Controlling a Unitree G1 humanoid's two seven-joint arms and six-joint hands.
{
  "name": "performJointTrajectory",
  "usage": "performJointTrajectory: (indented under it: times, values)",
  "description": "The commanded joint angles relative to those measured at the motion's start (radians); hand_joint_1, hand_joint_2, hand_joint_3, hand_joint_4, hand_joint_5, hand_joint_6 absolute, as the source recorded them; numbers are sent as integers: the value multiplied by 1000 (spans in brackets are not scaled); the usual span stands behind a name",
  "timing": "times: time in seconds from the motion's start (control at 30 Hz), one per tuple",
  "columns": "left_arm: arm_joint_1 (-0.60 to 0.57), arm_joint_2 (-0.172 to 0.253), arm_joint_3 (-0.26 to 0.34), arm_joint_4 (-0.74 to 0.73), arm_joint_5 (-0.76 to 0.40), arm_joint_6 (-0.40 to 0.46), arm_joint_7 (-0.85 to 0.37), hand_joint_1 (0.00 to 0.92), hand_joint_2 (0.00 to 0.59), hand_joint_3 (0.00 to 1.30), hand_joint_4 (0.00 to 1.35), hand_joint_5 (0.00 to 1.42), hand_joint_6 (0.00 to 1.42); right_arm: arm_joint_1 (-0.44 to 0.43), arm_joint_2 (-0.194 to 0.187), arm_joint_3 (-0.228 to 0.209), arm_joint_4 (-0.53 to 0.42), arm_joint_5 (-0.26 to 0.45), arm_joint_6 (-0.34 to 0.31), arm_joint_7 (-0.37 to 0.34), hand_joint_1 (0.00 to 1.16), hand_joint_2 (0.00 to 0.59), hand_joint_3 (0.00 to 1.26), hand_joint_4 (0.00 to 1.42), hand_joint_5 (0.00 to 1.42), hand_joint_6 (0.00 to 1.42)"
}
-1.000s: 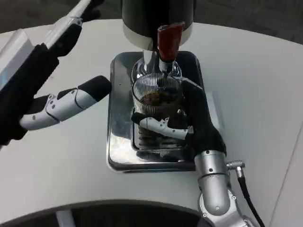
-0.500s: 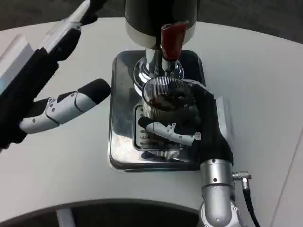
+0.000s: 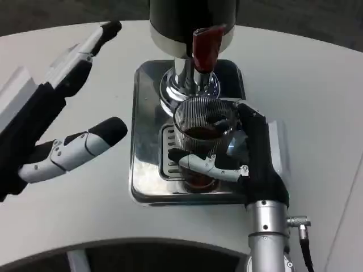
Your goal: Grasp the cup under the faucet to collect the drink, then remove the cup.
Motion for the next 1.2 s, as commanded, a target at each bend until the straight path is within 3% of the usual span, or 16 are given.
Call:
performJointTrajectory:
  times: [0.03, 0.4, 0.67, 0.83, 1.03, 1.2]
  values:
    - [48, -6, 20, -41, -11, 18, 5, 0, 195, 11, 0, 9, 0, 23, 6, 11, -51, -24, -9, -16, 1162, 39, 771, 937, 1010, 1399]
    - [158, 7, 61, -109, 42, 36, -6, 0, 192, 0, 0, 0, 0, 104, -5, 40, -166, -58, 9, 25, 1162, 42, 779, 945, 1021, 1405]
    - [295, 36, 81, -198, 193, 110, -36, 0, 138, 0, 0, 0, 0, 182, -39, 63, -260, -59, -11, 88, 1162, 53, 787, 958, 1022, 1405]
    - [336, 58, 42, -262, 330, 199, -78, 0, 109, 0, 0, 0, 0, 220, -39, 55, -334, -20, -2, 137, 1162, 51, 801, 978, 1029, 1405]
    - [367, 7, -46, -379, 502, 334, -92, 0, 53, 0, 0, 0, 0, 258, -41, 75, -420, -8, 7, 208, 1162, 48, 815, 993, 1040, 1405]
    - [422, -33, -92, -458, 618, 414, -107, 0, 43, 0, 0, 0, 0, 318, -44, 95, -507, -9, 10, 260, 1161, 51, 821, 993, 1044, 1405]
